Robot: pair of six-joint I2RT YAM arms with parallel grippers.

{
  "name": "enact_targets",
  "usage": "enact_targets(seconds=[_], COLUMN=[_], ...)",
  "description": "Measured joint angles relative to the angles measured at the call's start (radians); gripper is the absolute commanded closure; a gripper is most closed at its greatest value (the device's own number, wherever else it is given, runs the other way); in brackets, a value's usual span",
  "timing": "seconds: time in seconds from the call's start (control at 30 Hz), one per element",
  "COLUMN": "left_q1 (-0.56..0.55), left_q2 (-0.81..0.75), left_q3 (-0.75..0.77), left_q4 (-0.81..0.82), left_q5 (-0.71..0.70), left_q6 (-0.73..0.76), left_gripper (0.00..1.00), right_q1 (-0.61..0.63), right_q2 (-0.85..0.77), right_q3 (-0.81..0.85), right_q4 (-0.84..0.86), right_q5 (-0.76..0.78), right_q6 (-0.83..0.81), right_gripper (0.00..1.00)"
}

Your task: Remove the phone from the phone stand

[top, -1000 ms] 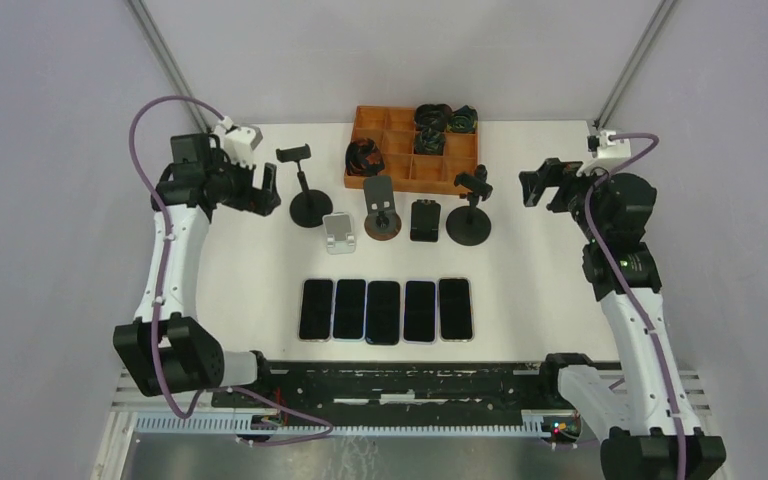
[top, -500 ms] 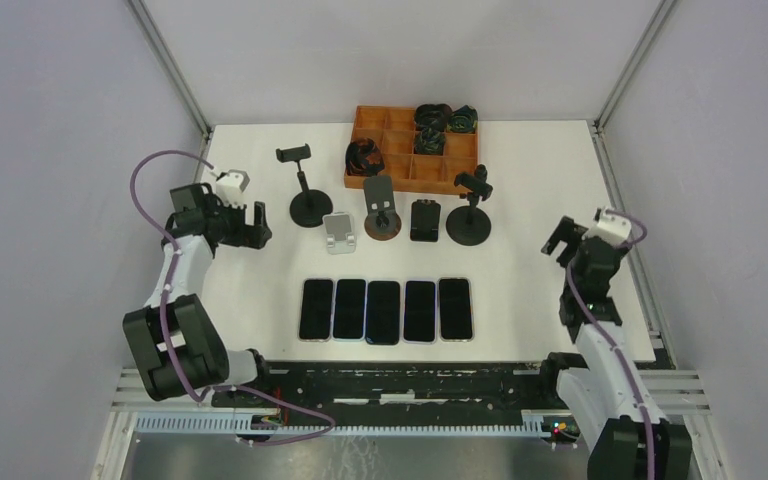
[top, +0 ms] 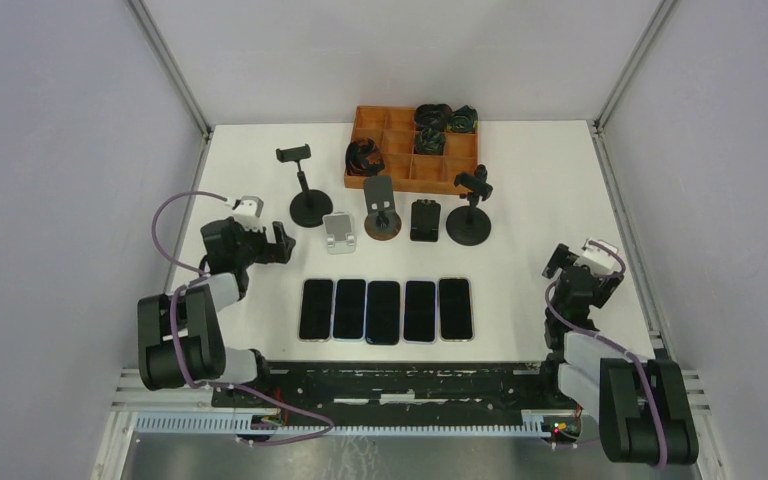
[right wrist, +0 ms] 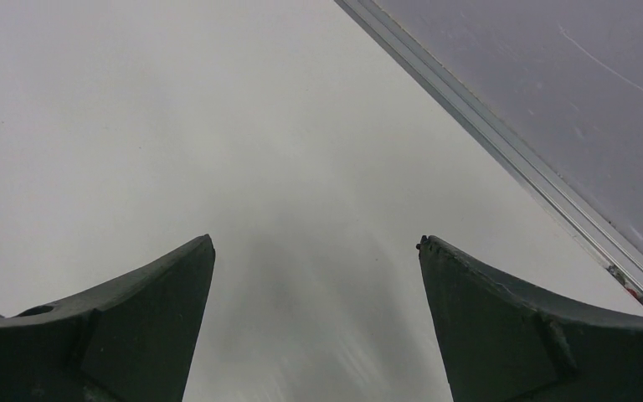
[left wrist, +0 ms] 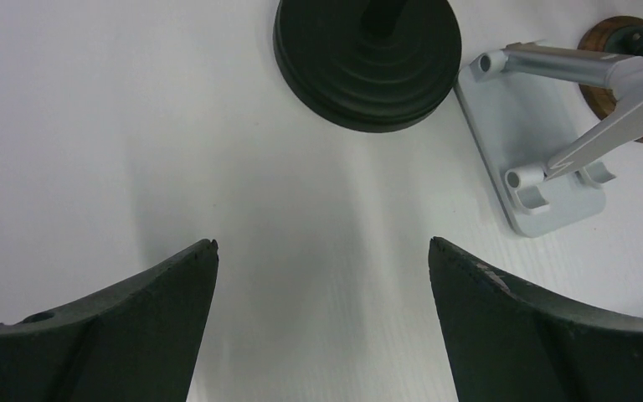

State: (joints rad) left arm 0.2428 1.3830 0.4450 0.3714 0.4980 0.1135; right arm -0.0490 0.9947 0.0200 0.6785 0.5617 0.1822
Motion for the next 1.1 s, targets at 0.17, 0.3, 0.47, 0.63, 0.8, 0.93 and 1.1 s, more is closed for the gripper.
enact_targets(seconds=[0.17, 0.3, 0.47, 0.63, 0.8, 0.93, 1.1], left_q1=[-0.053, -0.086, -0.166, -0.224, -0.226, -0.227, -0.227], left_q2=[0.0, 0.002, 0.037, 0.096, 0.143, 0.148, 0.148], left_q3=[-0.094, -0.148, -0.206, -0.263, -0.311, -0.255, -0.242], left_q4=[0.238, 0.37, 0.602, 0.744, 0.848, 0.835, 0.833], left_q5=[-0.053, -0.087, -0.154, -0.222, -0.282, -0.315, -0.333], left_q6=[-0.023, -0.041, -0.056, -0.056, -0.056, -0.057, -0.058], left_gripper=[0.0, 0.0, 0.0, 0.0, 0.0, 0.0, 0.0], right_q1=[0.036, 0.047, 0.098, 0.159, 0.227, 0.266, 0.27], right_q2=[0.106, 0.154, 0.211, 0.222, 0.264, 0.311, 0.312], right_q3=[-0.01, -0.01, -0.01, -0.01, -0.01, -0.01, -0.01], right_q4=[0.184, 0.321, 0.458, 0.577, 0.658, 0.674, 0.695], right_q5=[0.053, 0.074, 0.095, 0.098, 0.092, 0.082, 0.065], right_q6=[-0.014, -0.042, -0.087, -0.163, -0.261, -0.327, -0.364], right_gripper=[0.02, 0.02, 0.02, 0.02, 0.02, 0.02, 0.02])
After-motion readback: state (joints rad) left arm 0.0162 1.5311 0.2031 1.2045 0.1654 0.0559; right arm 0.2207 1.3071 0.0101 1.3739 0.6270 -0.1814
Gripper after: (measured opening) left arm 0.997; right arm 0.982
